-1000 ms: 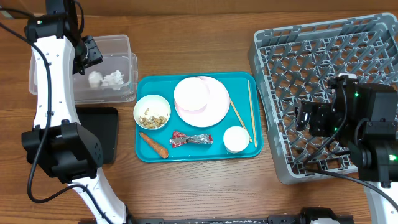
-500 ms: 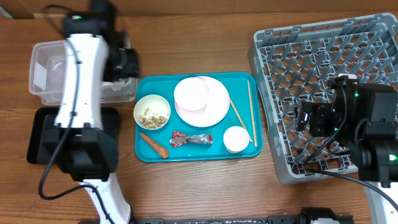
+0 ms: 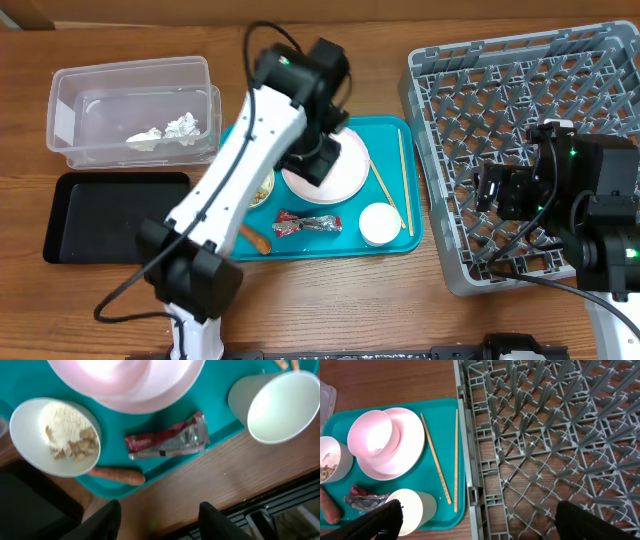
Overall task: Sort waste into correct bins and load items into the dishwasher
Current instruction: 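Reach the left gripper down and grasp the red foil wrapper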
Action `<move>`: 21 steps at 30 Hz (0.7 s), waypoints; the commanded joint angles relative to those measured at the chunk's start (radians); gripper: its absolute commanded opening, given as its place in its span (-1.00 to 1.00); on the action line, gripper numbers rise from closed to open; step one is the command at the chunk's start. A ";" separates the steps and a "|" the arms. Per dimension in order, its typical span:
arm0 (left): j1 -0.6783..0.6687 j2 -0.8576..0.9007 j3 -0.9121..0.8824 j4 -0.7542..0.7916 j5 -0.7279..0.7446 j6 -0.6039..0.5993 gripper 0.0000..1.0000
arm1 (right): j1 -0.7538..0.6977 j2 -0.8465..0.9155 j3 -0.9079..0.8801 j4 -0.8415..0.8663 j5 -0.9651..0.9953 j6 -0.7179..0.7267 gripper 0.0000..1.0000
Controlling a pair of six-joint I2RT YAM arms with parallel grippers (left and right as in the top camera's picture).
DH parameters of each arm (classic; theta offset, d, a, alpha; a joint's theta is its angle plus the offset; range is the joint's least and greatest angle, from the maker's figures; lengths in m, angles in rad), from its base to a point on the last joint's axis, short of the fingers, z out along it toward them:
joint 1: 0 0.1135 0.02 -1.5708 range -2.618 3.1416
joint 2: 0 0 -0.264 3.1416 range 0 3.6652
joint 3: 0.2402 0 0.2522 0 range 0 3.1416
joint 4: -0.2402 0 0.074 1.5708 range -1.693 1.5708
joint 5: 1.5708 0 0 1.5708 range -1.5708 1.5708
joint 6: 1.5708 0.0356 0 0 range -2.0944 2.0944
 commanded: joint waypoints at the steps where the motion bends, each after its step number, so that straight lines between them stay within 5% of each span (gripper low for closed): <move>1: -0.036 -0.146 -0.091 -0.005 -0.138 -0.106 0.05 | -0.006 -0.006 0.016 -0.004 0.008 -0.001 1.00; 8: -0.027 -0.399 -0.468 0.270 -0.158 -0.112 0.15 | -0.006 -0.006 0.016 -0.003 0.008 0.000 1.00; 13: -0.027 -0.433 -0.730 0.556 -0.118 0.053 0.75 | -0.006 -0.006 0.016 -0.003 0.008 0.000 1.00; 21: -0.027 -0.328 -0.897 0.744 -0.045 0.154 0.82 | -0.006 -0.006 0.016 -0.003 0.008 0.000 1.00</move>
